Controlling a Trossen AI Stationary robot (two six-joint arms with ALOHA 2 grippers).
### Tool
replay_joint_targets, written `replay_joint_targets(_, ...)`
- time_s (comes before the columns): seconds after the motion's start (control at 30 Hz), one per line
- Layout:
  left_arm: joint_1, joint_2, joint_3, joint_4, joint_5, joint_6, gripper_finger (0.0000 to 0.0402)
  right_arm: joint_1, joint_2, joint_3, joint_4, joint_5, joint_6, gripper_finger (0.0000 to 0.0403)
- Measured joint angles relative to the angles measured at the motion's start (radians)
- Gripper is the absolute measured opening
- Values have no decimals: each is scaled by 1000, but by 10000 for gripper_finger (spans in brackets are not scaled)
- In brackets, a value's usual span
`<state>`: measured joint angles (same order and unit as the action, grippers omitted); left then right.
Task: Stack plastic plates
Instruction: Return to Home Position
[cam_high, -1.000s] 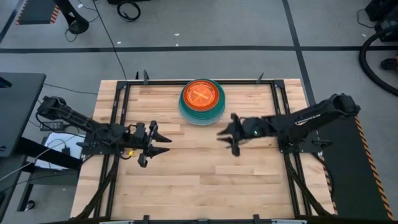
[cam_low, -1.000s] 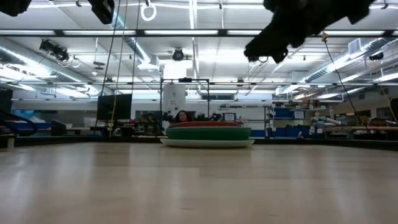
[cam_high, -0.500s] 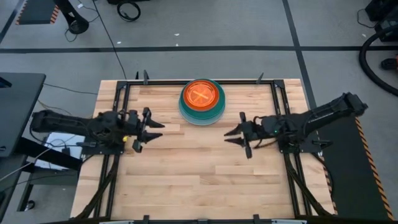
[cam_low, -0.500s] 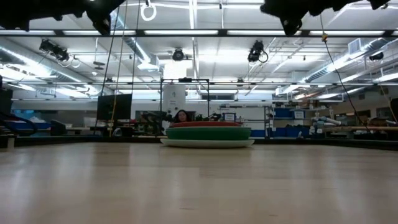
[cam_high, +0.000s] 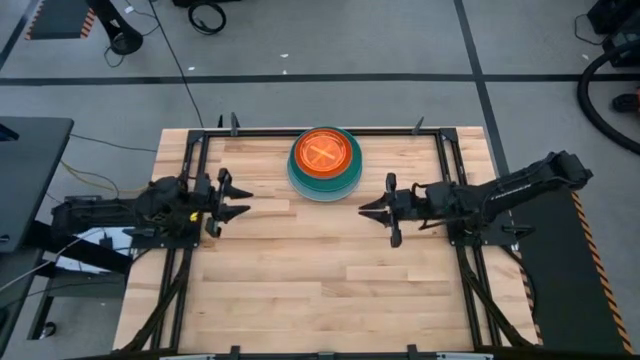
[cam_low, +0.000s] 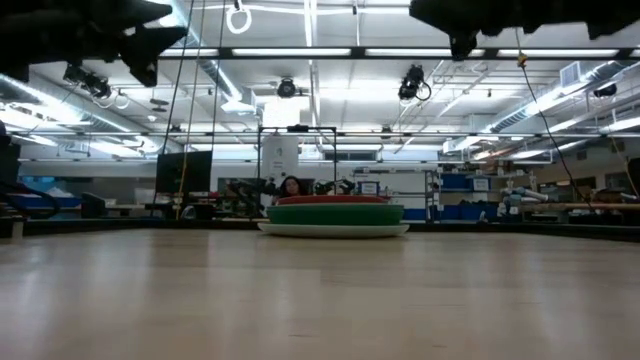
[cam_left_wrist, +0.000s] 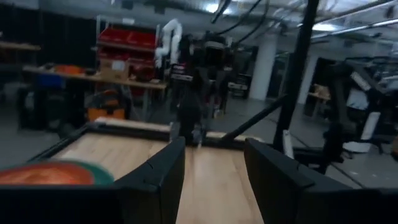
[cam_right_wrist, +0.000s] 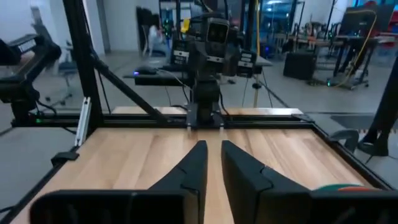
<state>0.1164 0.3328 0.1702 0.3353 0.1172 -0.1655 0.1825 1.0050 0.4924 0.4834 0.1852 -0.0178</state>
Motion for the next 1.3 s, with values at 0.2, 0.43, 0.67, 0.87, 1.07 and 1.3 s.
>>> replay_joint_targets(0.2, 16, -8, -1, -84, -1, -8, 172, 0, 1, -179, 186, 6, 95, 29)
replay_joint_targets(0.43, 15, -8, -2, -137, -1, -20, 172, -15, -37, -264, 280, 58, 130, 18)
replay_joint_targets(0.67, 14, -21, -86, -11, 0, -52, 172, -60, -186, -266, 182, 50, 149, 17)
replay_joint_targets(0.87, 14, -62, -114, -16, 16, -59, 172, -113, -353, -266, -20, 50, 150, 17)
replay_joint_targets(1.07, 6, -140, -114, -69, 77, -53, 172, -103, -530, -266, -192, 49, 148, 17)
replay_joint_targets(1.3, -31, -242, -114, -162, 66, -37, 172, -3, -691, -266, -361, 162, 108, 13)
